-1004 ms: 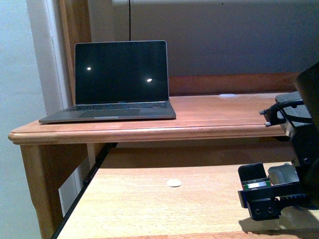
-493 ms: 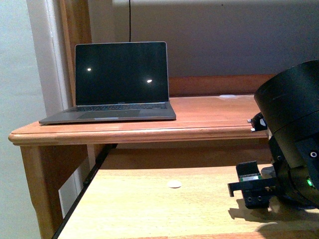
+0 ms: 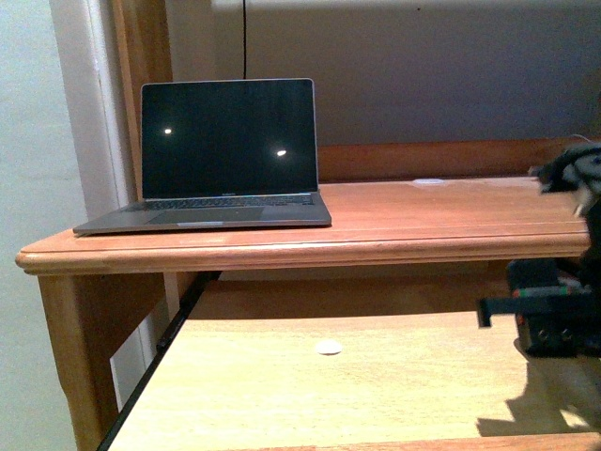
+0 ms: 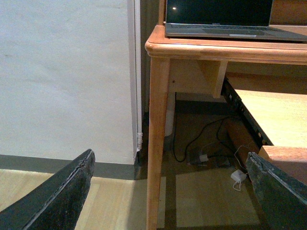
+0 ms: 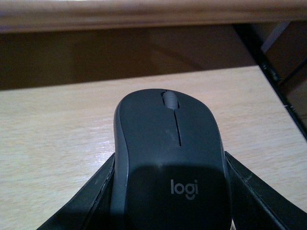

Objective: Place mouse

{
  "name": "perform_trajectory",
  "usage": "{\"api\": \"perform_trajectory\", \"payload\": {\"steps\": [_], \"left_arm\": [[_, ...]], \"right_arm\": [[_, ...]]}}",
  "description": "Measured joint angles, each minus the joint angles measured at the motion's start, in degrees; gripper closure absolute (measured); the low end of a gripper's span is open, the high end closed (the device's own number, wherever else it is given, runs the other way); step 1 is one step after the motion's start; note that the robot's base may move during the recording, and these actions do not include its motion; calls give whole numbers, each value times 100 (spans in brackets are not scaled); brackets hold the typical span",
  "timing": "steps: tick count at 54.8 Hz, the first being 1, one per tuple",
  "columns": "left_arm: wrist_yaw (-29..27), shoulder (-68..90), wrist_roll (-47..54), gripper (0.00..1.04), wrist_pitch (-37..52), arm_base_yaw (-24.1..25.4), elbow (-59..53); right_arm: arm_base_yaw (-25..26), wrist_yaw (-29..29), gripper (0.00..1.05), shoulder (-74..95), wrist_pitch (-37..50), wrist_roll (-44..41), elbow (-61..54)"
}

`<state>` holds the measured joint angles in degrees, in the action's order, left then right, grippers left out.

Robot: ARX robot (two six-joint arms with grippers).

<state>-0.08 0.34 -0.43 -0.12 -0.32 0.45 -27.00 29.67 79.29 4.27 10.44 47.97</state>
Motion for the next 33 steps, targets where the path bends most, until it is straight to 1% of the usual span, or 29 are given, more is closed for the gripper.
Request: {"api": "perform_trajectory", "payload": {"steps": [6,9,15,23,30,33], "left_arm": [[0,0,0,8,0,0,0],[0,0,0,8,0,0,0],[0,0,0,8,0,0,0],[0,0,0,8,0,0,0],[0,0,0,8,0,0,0],[0,0,0,8,0,0,0]], "right_arm": [[-2,-96,49,-363,-162,20,146],[-20,-103,49,-243,-210,39,503],[-122,-136,49,393,-417,149,1381],[-323,-24,49,1346,-553,162,2496],[-433,151,49,2345,-669,-13,3698],[-435,232,49,2610,-726,-90,4028]]}}
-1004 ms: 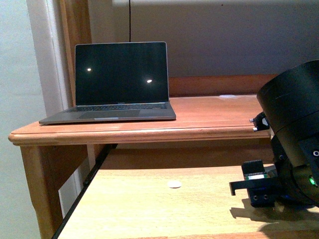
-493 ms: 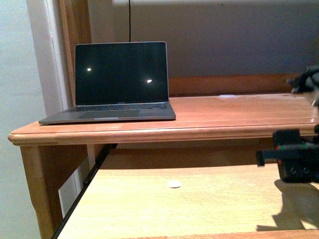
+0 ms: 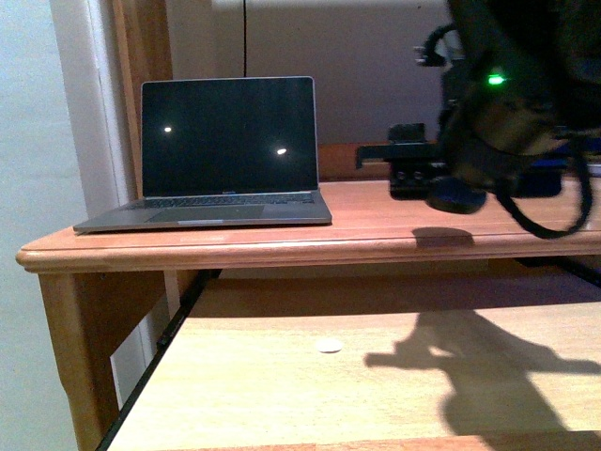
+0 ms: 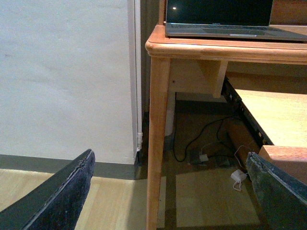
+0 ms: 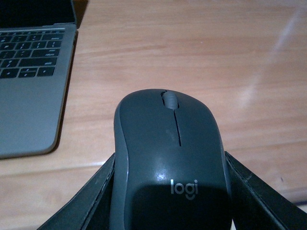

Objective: Place mouse

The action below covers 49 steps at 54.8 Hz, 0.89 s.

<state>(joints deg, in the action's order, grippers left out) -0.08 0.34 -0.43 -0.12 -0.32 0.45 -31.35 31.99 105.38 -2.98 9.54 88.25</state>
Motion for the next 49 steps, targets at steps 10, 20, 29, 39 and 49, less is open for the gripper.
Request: {"api": "perform_trajectory", "payload": {"steps": [10,20,29,39,49], "left_arm": [[0,0,0,8,0,0,0],[0,0,0,8,0,0,0],[0,0,0,8,0,0,0],[0,0,0,8,0,0,0],[0,0,0,8,0,0,0]], "right_arm": [[35,299,49,1008,-212,-354,1257],[48,415,49,1775,-190,-599,2026],[48,562,49,2013,-81,-599,2109],[50,472,30,2096,175,-608,2114],[133,76,7,1919,750,-555,1648]]}}
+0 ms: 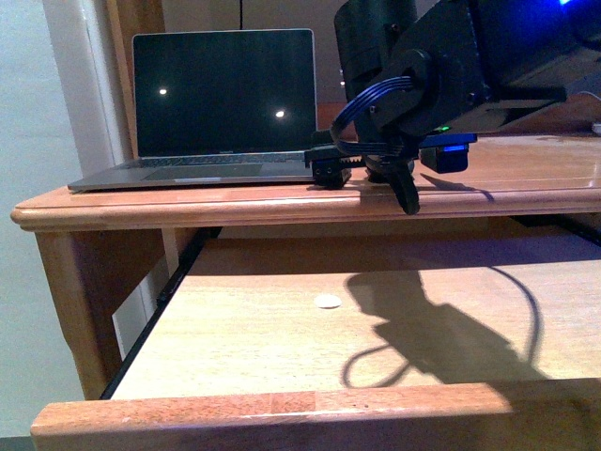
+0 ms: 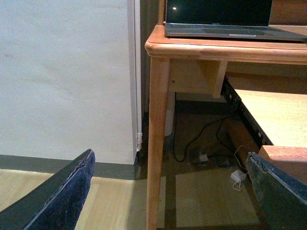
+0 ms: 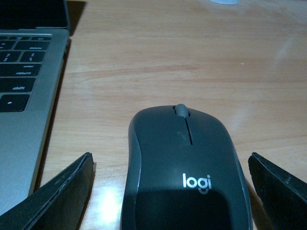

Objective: Place mouse

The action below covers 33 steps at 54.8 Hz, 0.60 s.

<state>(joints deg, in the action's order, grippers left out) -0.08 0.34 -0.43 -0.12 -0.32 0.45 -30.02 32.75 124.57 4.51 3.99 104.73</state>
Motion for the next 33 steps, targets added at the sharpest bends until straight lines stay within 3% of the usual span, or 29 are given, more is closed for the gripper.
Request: {"api": "perform_trajectory", "payload": {"steps": [14,28,33], "left_arm": [[0,0,0,8,0,0,0],[0,0,0,8,0,0,0],[0,0,0,8,0,0,0]], "right_arm": [[413,-1198,7,-2284,1182,544,-2514],[1145,-3453,7,-4649,2352,872,-5598],[1650,-4328,7,-5335,2785,826,-6743]]}}
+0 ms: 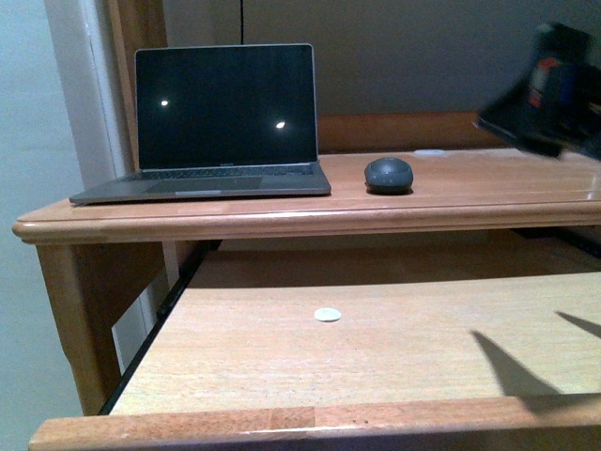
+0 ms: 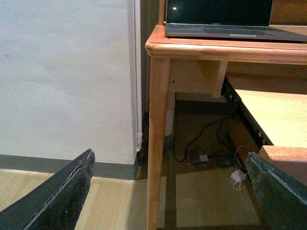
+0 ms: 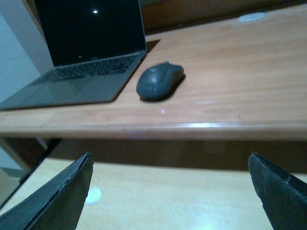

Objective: Place mouse

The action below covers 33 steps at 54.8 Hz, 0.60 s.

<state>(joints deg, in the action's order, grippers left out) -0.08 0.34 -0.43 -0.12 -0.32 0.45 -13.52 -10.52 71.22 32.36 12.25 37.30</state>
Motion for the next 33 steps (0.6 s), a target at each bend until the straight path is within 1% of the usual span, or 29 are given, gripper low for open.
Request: {"api": "perform_trajectory", "payload": {"steps": [6,8,11,14,17,21,22,23,26,31,33], "left_arm": [[0,0,0,8,0,0,0],[0,0,0,8,0,0,0],[0,0,0,8,0,0,0],[0,0,0,8,0,0,0],[0,0,0,8,0,0,0],[0,0,0,8,0,0,0],[0,0,0,8,0,0,0],[0,0,0,8,0,0,0],[0,0,0,8,0,0,0],[0,0,0,8,0,0,0],[-2,0,0,8,0,0,0]], "right_arm": [[562,-850,7,-457,284,-42,-841],[837,-1270,7,-590,396,-103,-1161],[1121,-1670,7,-680,444,-153,-1419],[1532,-2199,7,-737,496,-240,-1727],[1808,-2542,7,-754,527,-308,-1910],[2271,-3204,7,-807,551,-326,-2184],[2330,-3257,7,-817,557,-323,-2214],[2455,-3526,7,-841,586,-321,-2286],[2671,-3926,7,-905,638,-328,-2413],[3104,-4868,7,-1014,852,-295,-2669],[3222,-5134,7,-1025,881,-304,-2732]]}}
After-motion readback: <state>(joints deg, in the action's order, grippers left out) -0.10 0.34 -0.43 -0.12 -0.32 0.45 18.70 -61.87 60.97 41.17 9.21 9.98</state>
